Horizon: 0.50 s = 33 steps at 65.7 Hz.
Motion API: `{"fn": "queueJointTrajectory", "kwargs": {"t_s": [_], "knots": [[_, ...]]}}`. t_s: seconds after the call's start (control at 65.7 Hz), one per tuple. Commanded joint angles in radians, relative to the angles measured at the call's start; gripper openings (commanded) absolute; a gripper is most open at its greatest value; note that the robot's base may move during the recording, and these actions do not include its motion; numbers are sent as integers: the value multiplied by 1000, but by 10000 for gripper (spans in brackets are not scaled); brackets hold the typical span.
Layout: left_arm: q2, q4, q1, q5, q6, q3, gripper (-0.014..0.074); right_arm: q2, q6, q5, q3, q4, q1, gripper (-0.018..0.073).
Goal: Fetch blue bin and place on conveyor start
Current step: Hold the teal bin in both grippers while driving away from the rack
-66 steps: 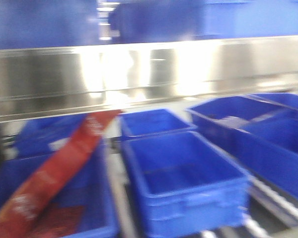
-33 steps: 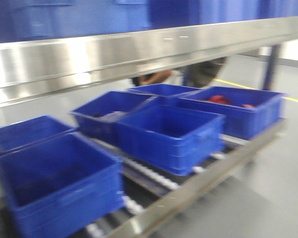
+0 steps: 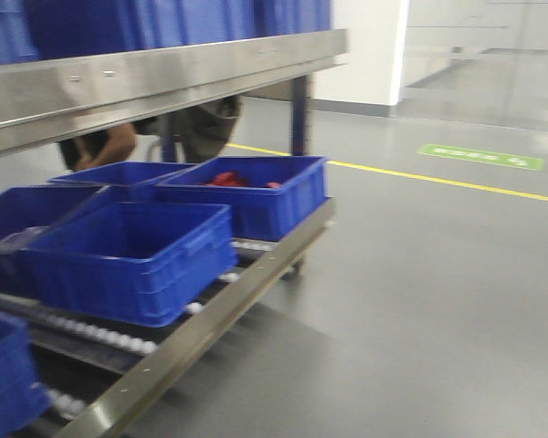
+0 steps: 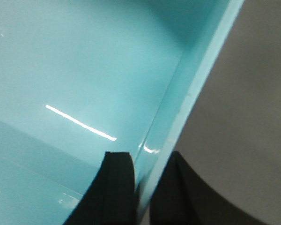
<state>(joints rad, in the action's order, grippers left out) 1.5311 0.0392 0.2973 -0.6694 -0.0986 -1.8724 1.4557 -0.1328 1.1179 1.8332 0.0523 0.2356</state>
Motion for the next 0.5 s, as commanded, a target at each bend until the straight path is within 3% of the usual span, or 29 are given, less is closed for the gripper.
{"fn": "queueJointTrajectory", "kwargs": {"t_s": [0.0,0.487], "knots": [[-20,-25,1,80,-16,-14,-111,-10,36,-1,7,-39,-5,-151],[-20,-25,1,80,-16,-14,-111,-10,36,-1,7,-39,-5,-151]]}}
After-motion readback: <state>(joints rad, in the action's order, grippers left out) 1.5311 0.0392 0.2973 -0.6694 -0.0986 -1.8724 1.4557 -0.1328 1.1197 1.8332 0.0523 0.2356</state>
